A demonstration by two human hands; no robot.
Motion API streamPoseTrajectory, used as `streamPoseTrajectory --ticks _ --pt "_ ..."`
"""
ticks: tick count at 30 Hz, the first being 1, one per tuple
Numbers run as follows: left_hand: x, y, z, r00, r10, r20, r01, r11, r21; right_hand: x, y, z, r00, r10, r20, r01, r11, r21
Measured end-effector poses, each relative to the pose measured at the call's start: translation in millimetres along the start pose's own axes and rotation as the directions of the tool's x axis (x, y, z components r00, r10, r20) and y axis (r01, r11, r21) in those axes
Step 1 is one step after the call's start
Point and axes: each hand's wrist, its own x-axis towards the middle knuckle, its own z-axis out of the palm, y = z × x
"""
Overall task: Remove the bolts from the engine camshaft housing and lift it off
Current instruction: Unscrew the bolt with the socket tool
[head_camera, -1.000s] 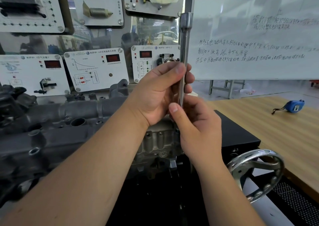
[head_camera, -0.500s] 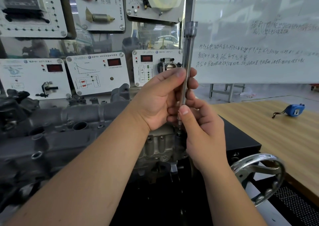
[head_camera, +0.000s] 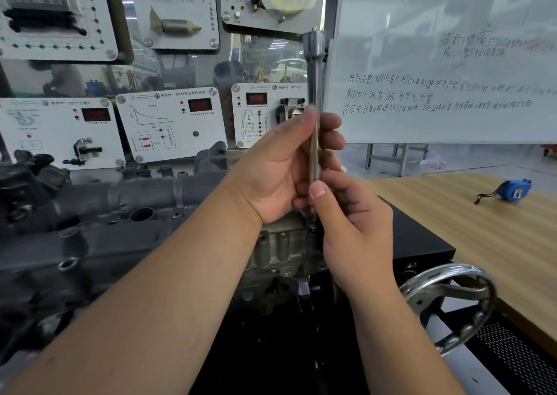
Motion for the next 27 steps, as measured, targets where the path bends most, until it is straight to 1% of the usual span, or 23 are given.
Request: streamPoseTrajectory --ticks 3,6,11,14,15,17,19,21,23,27 --pt "-0.4 0.9 0.3 1.000 -0.013 -0.003 0.013 1.000 0.006 0.0 -0.5 -0.4 1.000 0.013 0.011 -0.013 0.999 0.032" --pt "-0.3 0.6 0.6 1.000 -0.011 0.008 0.011 1.000 0.006 -1.0 -2.8 0.0 1.000 0.011 0.005 -0.012 1.000 0.012" --pt "2.5 -0.6 -0.6 0.999 0.026 -0.027 -0.026 1.000 0.006 -0.8 -6.7 -0.7 0.999 -0.017 0.047 0.025 0.986 -0.167" --pt "2.3 -2.6 -0.2 0.996 0.063 -0.064 -0.062 0.998 0.020 -0.7 -3.8 -0.2 1.000 -0.020 0.016 0.023 0.975 -0.222" --pt "2.4 -3.2 -0.4 0.994 0.076 -0.075 -0.074 0.997 0.026 -1.3 -3.3 0.5 1.000 -0.027 0.005 0.028 0.977 -0.211" --pt "2.7 -3.7 -1.0 0.992 0.098 -0.086 -0.094 0.995 0.040 -2.1 -3.3 1.9 0.999 -0.031 -0.013 0.030 0.992 -0.120" --pt "2.0 -2.3 -0.9 0.995 0.087 -0.056 -0.086 0.996 0.014 -1.8 -3.7 2.1 0.999 -0.044 -0.008 0.043 0.997 -0.063" --pt "0.2 -0.2 0.4 0.999 0.039 0.007 -0.039 0.999 -0.017 -1.7 -2.9 1.8 0.999 -0.050 0.009 0.050 0.996 -0.075" --pt "-0.8 1.0 0.7 1.000 0.001 0.007 -0.001 1.000 -0.016 -1.8 -3.5 1.5 0.999 -0.036 0.017 0.038 0.996 -0.079" --pt "-0.8 -0.3 0.2 0.999 0.038 -0.023 -0.039 0.999 -0.013 -1.1 -4.5 0.3 1.000 0.004 0.024 -0.002 0.997 -0.080"
